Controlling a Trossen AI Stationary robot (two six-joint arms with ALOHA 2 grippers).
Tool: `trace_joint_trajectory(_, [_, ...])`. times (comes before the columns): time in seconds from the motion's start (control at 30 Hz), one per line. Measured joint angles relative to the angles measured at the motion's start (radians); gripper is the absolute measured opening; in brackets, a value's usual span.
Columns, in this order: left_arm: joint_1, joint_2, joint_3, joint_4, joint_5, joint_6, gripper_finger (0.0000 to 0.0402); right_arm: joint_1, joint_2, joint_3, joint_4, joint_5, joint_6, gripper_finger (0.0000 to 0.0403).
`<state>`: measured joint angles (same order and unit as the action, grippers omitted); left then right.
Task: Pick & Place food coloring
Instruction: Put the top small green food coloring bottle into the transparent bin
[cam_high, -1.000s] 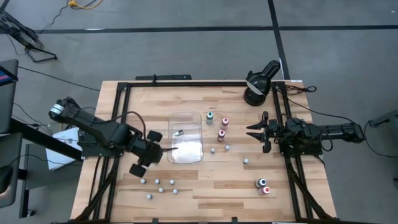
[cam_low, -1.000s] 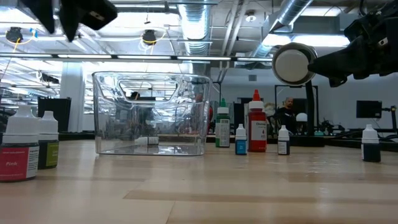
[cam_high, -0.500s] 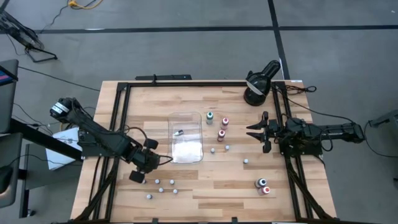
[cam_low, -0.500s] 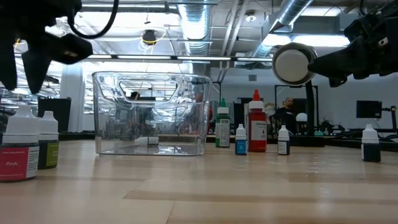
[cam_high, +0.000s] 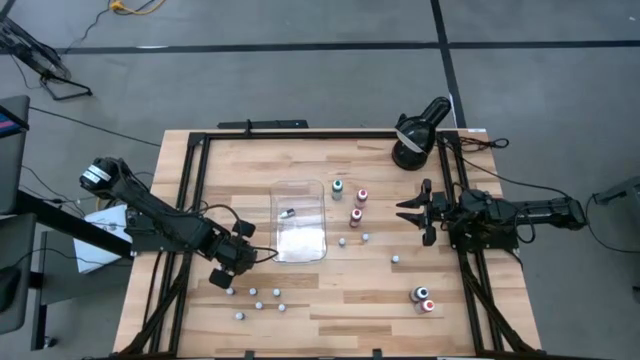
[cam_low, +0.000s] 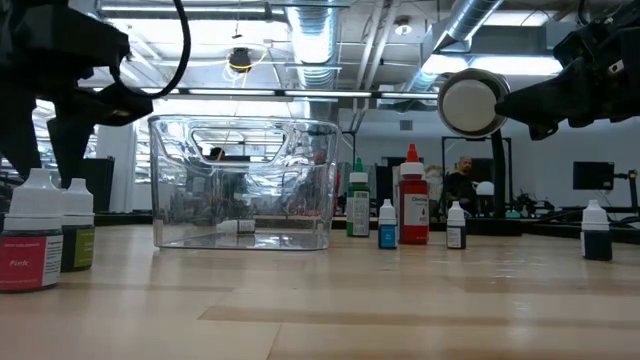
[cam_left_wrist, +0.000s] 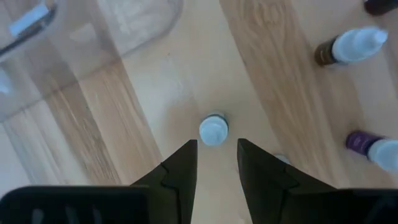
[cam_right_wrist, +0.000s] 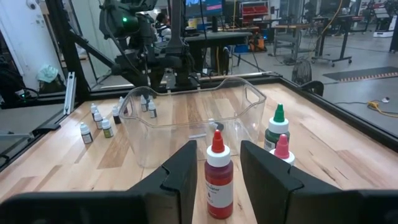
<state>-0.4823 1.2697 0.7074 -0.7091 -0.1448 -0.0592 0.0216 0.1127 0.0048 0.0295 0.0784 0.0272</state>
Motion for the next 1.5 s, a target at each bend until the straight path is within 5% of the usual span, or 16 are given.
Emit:
trace_joint_trajectory(0.67, [0.0, 0.124, -0.023, 0.142, -0.001, 0.151, 0.0107, 0.0, 0.0, 0.0, 0.0, 0.0, 0.0, 0.0113])
trace_joint_trajectory(1.0, [0.001, 0.123, -0.021, 0.144, 0.031, 0.152, 0.0042, 0.0, 0.0, 0.0, 0.0, 0.0, 0.0, 0.0113])
trace_joint_trajectory(1.5, [0.001, 0.012, 0.014, 0.026, 0.045, 0.076, 0.0049, 0.0, 0.0, 0.0, 0.0, 0.0, 0.0, 0.0113])
